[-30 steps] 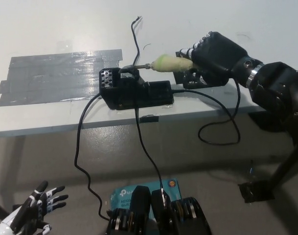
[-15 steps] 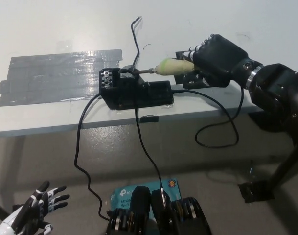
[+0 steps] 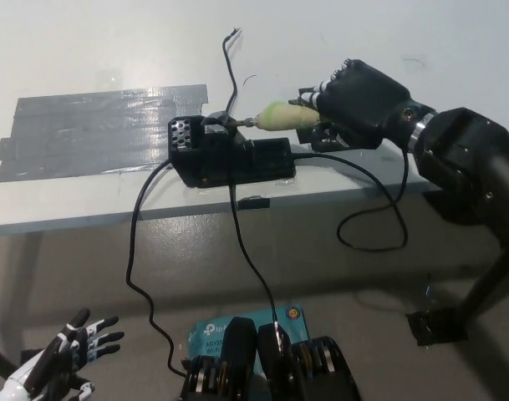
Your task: The robot uses its right hand to grab and lift the soldering gun kept on the middle of the table and puts it in its base
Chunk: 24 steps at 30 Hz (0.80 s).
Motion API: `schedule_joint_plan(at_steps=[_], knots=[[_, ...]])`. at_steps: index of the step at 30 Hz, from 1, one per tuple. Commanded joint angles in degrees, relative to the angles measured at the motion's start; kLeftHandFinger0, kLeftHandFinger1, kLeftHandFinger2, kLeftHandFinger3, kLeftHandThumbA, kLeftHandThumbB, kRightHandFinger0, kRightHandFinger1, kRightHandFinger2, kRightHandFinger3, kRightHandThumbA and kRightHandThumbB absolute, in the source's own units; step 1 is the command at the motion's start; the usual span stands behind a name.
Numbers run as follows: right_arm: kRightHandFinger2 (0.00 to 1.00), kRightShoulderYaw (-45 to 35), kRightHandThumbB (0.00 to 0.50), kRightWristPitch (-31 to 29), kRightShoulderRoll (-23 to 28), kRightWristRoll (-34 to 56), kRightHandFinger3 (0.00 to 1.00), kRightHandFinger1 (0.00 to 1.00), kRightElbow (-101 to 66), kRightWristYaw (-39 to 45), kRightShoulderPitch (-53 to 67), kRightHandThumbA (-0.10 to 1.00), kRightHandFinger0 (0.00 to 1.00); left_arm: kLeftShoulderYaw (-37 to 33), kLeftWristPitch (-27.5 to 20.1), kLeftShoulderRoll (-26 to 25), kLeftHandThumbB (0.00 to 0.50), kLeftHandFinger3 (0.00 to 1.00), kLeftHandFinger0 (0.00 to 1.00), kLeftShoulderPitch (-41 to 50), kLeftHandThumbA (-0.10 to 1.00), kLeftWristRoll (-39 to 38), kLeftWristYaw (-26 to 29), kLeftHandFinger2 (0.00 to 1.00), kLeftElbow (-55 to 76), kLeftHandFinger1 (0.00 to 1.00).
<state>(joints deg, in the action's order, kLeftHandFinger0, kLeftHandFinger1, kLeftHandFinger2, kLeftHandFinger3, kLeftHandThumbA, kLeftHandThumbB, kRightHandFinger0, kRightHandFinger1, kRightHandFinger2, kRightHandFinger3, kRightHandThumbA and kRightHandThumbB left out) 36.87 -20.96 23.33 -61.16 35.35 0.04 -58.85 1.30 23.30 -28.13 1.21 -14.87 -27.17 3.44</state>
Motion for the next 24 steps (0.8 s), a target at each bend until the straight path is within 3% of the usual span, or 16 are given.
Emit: schedule_joint_plan(at_steps=[1,2,3,5,6,9,10,11,12,13,17,18,20,24], knots=[[0.28,1.3,0.222,-1.2,-0.2,-2.7,0.43,0.0,0.9,-3.0,-4.8,-0.04,0.0,0.2,0.5,-1.3,0.235,1.0,1.0,-0.8,1.0,-0.1,-0.3,1.0,2.0,1.0],[0.28,1.4,0.239,-1.5,-0.4,-2.4,0.45,0.0,2.1,-3.3,-5.5,-0.09,0.0,0.1,0.6,-1.2,0.23,1.0,1.0,-1.0,1.0,-0.1,-0.2,1.0,2.1,1.0],[0.31,1.4,0.214,-1.6,-0.2,-1.9,0.44,0.02,1.5,-2.1,-6.3,-0.1,0.0,-0.1,0.3,-1.2,0.235,1.0,1.0,-1.1,1.0,0.3,-0.2,1.0,2.0,1.0],[0.34,2.0,0.174,-1.7,-0.4,-2.1,0.56,0.02,2.4,-1.5,-7.5,-0.1,0.0,-0.1,0.4,-1.1,0.249,1.0,1.0,-1.1,1.0,0.3,0.1,1.0,2.1,1.0],[0.33,3.3,0.21,-1.6,0.2,-4.2,0.57,0.01,2.1,-2.1,-8.5,-0.08,0.0,0.0,0.7,-0.9,0.26,1.0,1.0,-1.2,1.0,0.0,0.0,1.0,2.1,1.0],[0.32,3.3,0.238,-3.0,0.4,-3.0,0.57,0.0,3.5,-3.1,-10.1,-0.1,0.0,-0.5,0.4,-1.1,0.267,1.0,1.0,-1.8,1.0,0.5,-0.1,1.0,1.9,1.0],[0.35,3.2,0.208,-3.5,0.9,-2.8,0.53,0.0,2.9,-2.4,-10.6,-0.06,0.0,-0.8,-0.1,-1.2,0.274,1.0,1.0,-2.0,1.0,0.9,-0.2,1.0,1.6,1.0],[0.34,3.2,0.212,-4.1,1.1,-2.7,0.53,0.0,3.2,-2.8,-11.0,-0.04,0.0,-0.8,0.7,-1.1,0.278,1.0,1.0,-2.1,1.0,0.9,0.1,1.0,1.9,1.0],[0.31,4.1,0.265,-5.4,1.7,-3.1,0.53,0.0,4.0,-5.2,-11.6,-0.05,0.0,-0.9,0.7,-1.2,0.268,1.0,1.0,-2.1,1.0,0.9,0.1,1.0,2.0,1.0],[0.27,4.5,0.287,-6.0,1.9,-3.3,0.54,0.0,4.3,-6.3,-11.9,-0.08,0.0,-0.9,0.7,-1.2,0.265,1.0,1.0,-2.2,1.0,0.9,0.0,1.0,2.0,1.0],[0.16,8.4,0.274,-6.0,3.5,-2.5,0.52,0.0,5.2,-8.5,-13.4,-0.09,0.0,-1.2,1.4,-1.5,0.27,1.0,1.0,-2.5,1.0,1.4,0.1,1.0,2.9,1.0],[0.17,8.1,0.221,-6.0,3.7,-2.3,0.52,0.0,4.5,-7.0,-13.4,-0.06,0.0,-1.2,1.5,-1.4,0.274,1.0,1.0,-2.5,1.0,1.4,0.1,1.0,3.0,1.0],[0.17,9.9,0.21,-6.0,4.2,-4.5,0.55,0.0,5.2,-7.4,-14.3,-0.03,0.0,-1.2,0.8,-1.5,0.252,1.0,1.0,-2.4,1.0,1.3,-0.3,1.0,2.8,1.0],[0.13,11.8,0.237,-6.0,4.3,-4.4,0.52,0.0,6.6,-9.4,-15.1,-0.03,0.0,-1.5,0.8,-1.5,0.272,1.0,1.0,-2.5,1.0,1.8,-0.2,1.0,3.1,1.0]])
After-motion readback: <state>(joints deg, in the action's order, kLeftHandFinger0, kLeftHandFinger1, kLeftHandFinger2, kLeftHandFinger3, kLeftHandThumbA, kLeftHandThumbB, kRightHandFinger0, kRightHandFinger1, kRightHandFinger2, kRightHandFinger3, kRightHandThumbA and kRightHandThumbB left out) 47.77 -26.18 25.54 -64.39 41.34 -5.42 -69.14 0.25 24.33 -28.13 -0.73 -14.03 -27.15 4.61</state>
